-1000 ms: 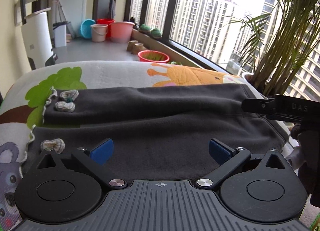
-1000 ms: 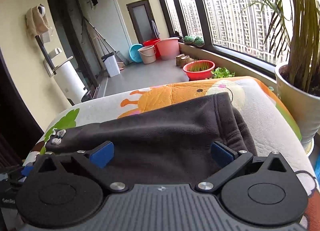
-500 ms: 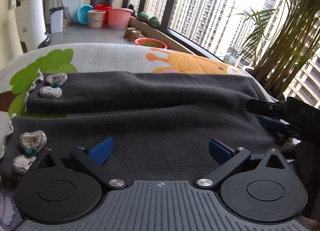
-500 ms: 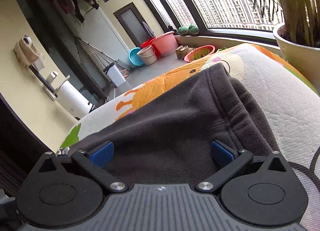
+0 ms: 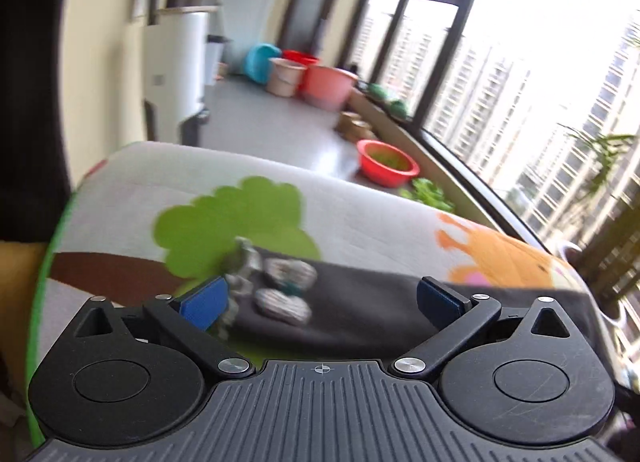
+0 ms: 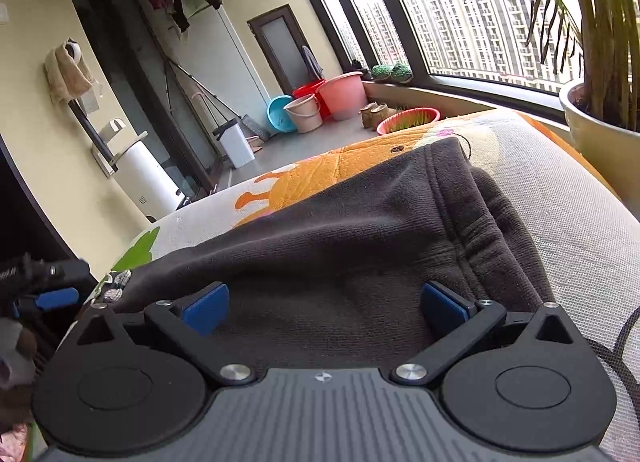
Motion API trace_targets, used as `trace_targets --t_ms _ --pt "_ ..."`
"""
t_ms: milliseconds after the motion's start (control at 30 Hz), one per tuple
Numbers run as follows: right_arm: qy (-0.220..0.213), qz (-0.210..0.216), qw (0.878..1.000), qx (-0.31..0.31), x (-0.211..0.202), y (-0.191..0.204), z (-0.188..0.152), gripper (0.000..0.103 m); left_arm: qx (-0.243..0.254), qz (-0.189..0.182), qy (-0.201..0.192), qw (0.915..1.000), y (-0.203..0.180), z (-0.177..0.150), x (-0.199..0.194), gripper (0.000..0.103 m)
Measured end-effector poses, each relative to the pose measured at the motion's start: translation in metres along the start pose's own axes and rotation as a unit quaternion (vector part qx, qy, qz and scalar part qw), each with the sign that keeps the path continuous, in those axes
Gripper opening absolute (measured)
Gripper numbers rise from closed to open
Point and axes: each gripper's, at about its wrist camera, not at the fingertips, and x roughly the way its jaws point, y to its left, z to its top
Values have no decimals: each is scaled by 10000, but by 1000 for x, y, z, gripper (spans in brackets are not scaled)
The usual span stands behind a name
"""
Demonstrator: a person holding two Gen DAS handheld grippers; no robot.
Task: Fold clothes
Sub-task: 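Grasp the waistband with the left gripper while the right gripper grasps the leg end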
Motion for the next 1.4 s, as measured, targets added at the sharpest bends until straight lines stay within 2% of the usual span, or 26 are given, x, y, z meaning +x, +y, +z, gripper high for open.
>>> trace_targets --t_ms 67,100,133,167,200,233,267,300,367,400,500,567,633,700,767,833,867,900,1000,1133,1233,1267,1333,1400 --pt "22 -126 9998 -119 0 5 0 100 -364 387 -83 9986 21 13 13 73" --pt "33 -189 9997 -179 0 7 0 96 -546 580 -124 9967 31 19 20 54" --pt "52 -261 9993 -250 0 9 0 94 -650 703 -172 9953 37 24 27 61" --pt "99 -362 9987 -356 -2 10 0 84 -535 669 -211 9961 33 26 33 67" --pt "146 -462 9978 -463 -4 11 1 68 -367 667 -172 9969 27 30 35 79" --pt "196 -523 9969 -554 -6 11 3 61 -216 635 -108 9977 22 31 39 93" --pt "243 -459 9969 -583 -10 9 8 51 -65 602 -43 9982 17 32 42 96" --pt "239 -427 9972 -566 -15 5 15 50 86 570 22 9983 12 33 46 96" --pt "113 -634 9963 -570 -23 -5 37 50 370 499 136 9980 2 35 53 96" --pt "50 -737 9956 -572 -27 -10 48 50 458 446 147 9978 -1 34 54 95" --pt "45 -975 9940 -502 -22 -27 78 50 849 397 141 9955 -11 34 58 79" --pt "138 -1007 9941 -378 -6 -38 92 51 1043 426 132 9935 -15 29 59 77" --pt "256 -980 9946 -225 14 -48 102 52 1140 415 128 9925 -15 24 57 68" --pt "312 -1100 9933 -141 39 -55 104 61 1141 369 118 9927 -13 22 55 59" --pt "379 -1242 9915 -68 62 -61 104 65 1099 288 100 9935 -10 22 53 50" --pt "517 -1176 9917 -96 80 -64 100 64 1098 198 112 9937 -10 22 52 39" --pt "508 -1209 9910 -282 84 -60 97 57 1085 156 129 9939 -10 23 52 35" --pt "528 -1202 9899 -541 85 -53 95 37 1018 110 144 9946 -10 27 51 26" --pt "387 -1100 9898 -823 75 -37 99 31 828 -31 138 9965 -10 39 45 24" --pt "-326 -631 9923 -1015 20 -17 112 30 738 -381 -641 9945 -9 47 -19 24" --pt "-794 -380 9864 -1390 -37 -6 97 32 645 -698 -1013 9903 7 25 -73 30" --pt "-795 -345 9853 -1475 -55 -5 83 33 603 -723 -1005 9905 14 12 -85 32" --pt "-636 -330 9848 -1585 -81 -8 55 37 565 -566 -869 9930 29 -19 -100 45" --pt "-322 -503 9862 -1543 -99 -17 23 43 491 -237 -670 9963 45 -49 -107 46"
